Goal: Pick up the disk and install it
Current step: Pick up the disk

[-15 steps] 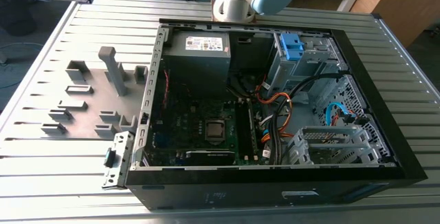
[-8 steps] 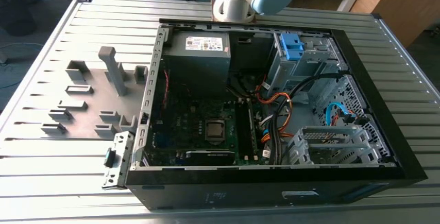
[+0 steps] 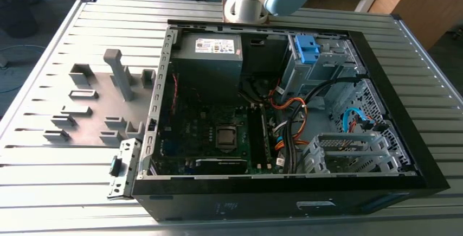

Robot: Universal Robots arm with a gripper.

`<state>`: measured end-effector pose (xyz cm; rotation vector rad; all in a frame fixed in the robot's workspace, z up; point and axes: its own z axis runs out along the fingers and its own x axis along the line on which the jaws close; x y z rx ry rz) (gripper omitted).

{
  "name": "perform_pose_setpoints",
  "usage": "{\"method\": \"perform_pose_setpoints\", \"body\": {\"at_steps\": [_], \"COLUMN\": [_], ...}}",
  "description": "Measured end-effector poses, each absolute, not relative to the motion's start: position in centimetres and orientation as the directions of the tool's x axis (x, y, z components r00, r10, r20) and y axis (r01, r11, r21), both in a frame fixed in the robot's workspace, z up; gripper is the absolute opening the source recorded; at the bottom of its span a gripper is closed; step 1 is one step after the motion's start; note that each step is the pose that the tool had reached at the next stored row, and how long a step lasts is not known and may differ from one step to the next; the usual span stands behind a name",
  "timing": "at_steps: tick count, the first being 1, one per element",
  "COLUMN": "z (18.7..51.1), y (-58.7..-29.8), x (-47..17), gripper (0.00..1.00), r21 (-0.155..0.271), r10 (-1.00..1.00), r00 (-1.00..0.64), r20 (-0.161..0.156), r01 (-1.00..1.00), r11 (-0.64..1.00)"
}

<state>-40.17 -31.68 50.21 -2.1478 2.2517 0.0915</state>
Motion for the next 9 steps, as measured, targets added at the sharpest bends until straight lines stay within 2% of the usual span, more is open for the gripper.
{"method": "perform_pose_setpoints", "body": {"at_steps": [9], "z": [50.21], "y": [-31.68], "x": [-39.72], "gripper": [0.36], "r21": [0.023], "r10": [-0.997], "r00": [-0.048], "r20": [-0.061], "r01": [-0.999], "r11": [0.046]}}
